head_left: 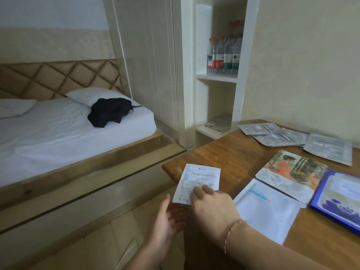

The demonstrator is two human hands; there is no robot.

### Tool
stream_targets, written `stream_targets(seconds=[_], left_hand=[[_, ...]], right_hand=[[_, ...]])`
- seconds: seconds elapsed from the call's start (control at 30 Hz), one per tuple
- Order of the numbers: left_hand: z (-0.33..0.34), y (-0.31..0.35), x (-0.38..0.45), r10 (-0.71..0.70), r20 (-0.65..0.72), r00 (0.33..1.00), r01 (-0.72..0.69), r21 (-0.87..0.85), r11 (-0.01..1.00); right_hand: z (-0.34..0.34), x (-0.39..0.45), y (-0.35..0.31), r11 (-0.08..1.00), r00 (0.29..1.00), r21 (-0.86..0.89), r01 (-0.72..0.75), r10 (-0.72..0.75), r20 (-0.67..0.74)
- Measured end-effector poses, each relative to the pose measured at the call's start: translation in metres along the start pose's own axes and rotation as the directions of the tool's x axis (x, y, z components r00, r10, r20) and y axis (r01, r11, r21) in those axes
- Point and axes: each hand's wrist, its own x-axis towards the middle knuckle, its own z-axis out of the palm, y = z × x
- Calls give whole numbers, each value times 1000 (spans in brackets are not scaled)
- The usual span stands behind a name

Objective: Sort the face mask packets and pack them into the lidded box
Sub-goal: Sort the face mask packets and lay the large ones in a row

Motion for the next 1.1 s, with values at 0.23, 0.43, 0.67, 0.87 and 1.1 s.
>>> stream_targets(seconds=[0.23,0.43,0.67,0.87,1.1], left_hand=[[10,22,-14,241,111,964,-253,120,960],[28,36,-26,552,70,831,-552,220,804],[51,0,-23,715,655,246,-884,454,-112],[61,-13,-23,533,845,45,-769,370,-521],[71,-31,-33,550,814,186,-864,402,-303]], right_hand=[[6,-14,-5,970,996,241,28,-6,-90],[-46,8,50,249,846,912,-325,508,162],[-58,12,93,-747,897,617,-248,63,437],[-42,-5,125,-321,743,903,-285,521,420],[-25,-43,169,-99,674,882,-460,608,420]])
